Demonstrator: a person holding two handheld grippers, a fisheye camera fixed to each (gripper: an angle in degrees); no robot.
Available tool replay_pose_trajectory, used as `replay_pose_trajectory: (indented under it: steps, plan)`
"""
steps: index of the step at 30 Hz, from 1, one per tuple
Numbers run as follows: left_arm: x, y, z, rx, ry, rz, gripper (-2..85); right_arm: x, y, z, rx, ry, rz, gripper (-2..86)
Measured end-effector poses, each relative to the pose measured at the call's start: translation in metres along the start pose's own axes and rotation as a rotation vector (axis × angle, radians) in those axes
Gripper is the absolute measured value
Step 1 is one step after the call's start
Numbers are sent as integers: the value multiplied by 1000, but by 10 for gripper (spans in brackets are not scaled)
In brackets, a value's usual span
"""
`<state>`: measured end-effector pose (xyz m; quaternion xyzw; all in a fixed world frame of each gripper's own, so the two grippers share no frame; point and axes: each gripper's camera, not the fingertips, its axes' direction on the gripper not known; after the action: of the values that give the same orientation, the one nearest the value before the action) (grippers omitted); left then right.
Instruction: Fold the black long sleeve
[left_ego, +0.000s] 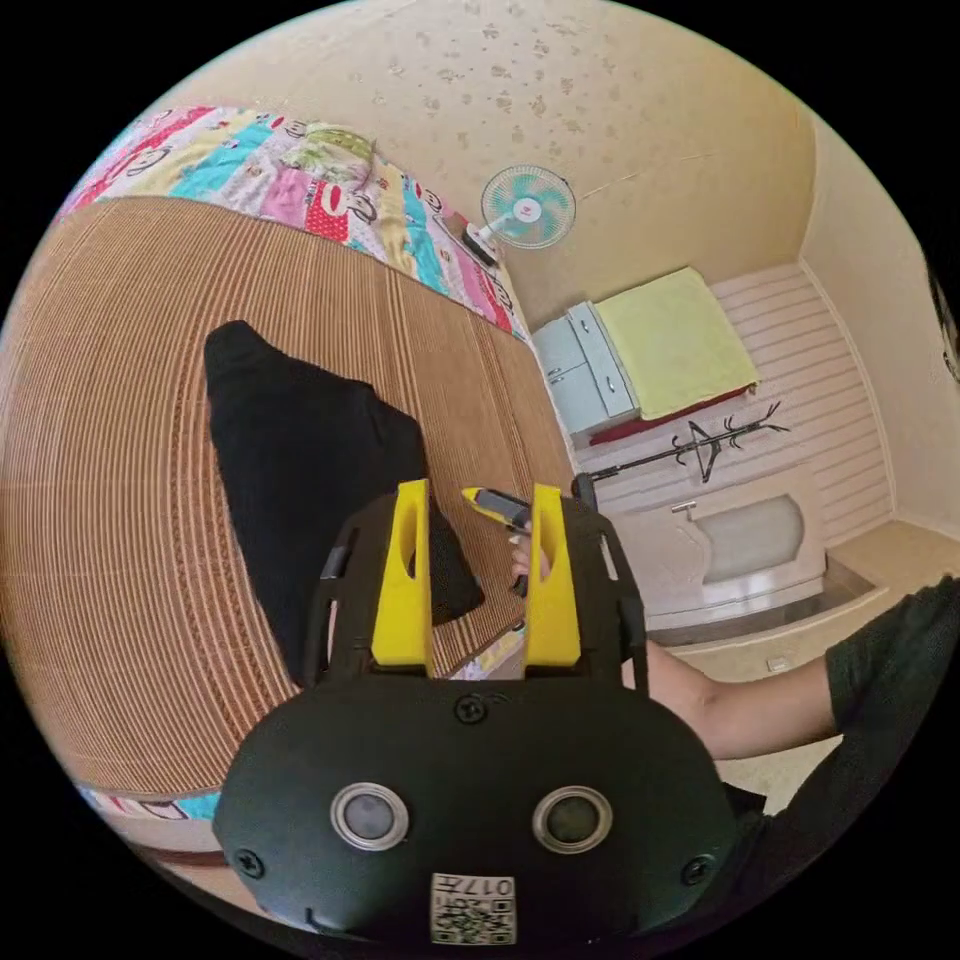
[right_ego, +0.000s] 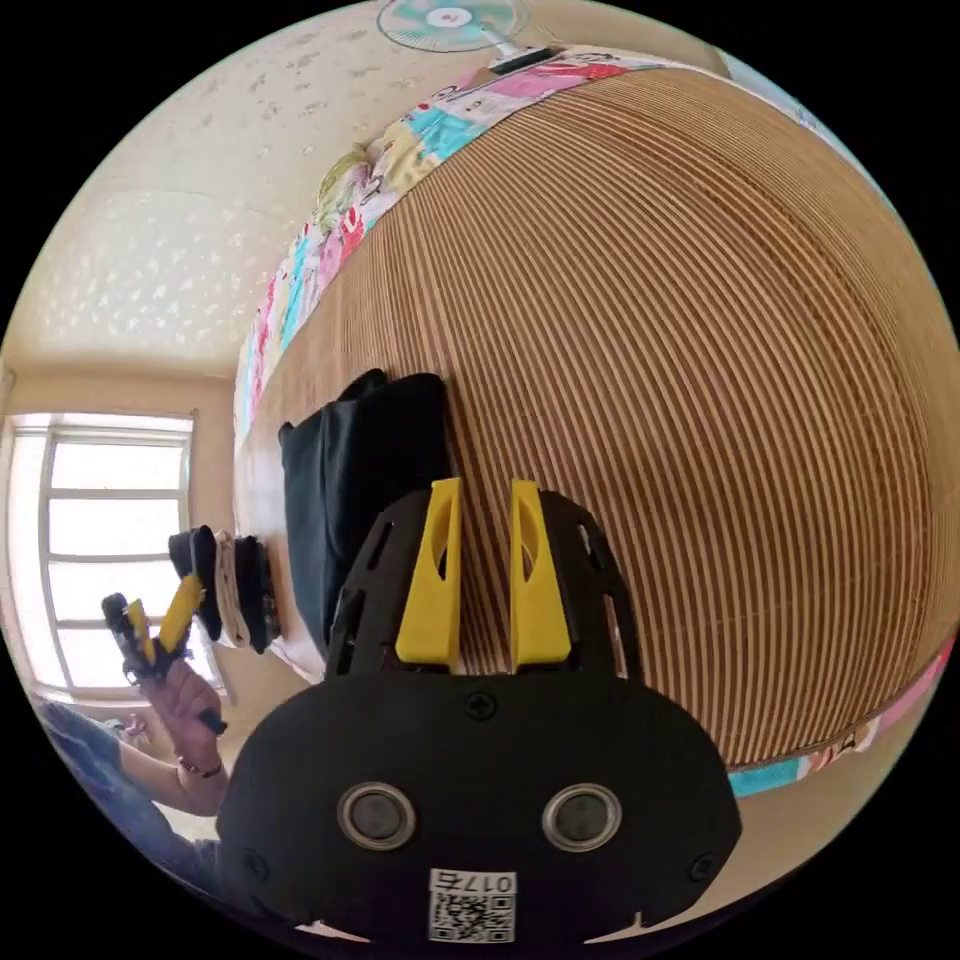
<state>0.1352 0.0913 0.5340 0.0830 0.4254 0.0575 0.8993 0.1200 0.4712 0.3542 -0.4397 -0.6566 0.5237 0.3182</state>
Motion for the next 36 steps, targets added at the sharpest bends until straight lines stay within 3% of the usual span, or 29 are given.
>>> replay_pose_trajectory:
  steps: [4,7,10,13,16,20,23,29,33,36]
  plan:
    - [-91,-19,12,-44,-58,-157,197,9,4,19,-119,-366,-65,216]
    - [-124,-33,35,-60,-82,-83,204,-11,2,58,-260,-372,-130,241]
    - [-138,-42,76,-216,-129,-58,186,-29,1,90,-318,-355,-143,220]
    - [-156,-45,88,-229,57,-146,136,-39,4,97,-327,-272,-142,182]
    - [-159,-47,89,-269,141,-206,115,-39,15,93,-375,-341,-134,154]
    - [-97,-45,103,-391,256,-105,103,-43,47,53,-369,-332,-176,140]
    - [-28,-39,138,-468,273,-20,101,-37,72,-15,-318,-278,-218,136]
    - [120,-55,256,-502,490,92,107,20,72,-200,-119,-122,-170,137]
    - [209,-64,332,-630,452,234,131,72,46,-296,-38,194,-66,139]
    - [224,-51,352,-748,394,254,113,116,42,-331,43,508,204,125]
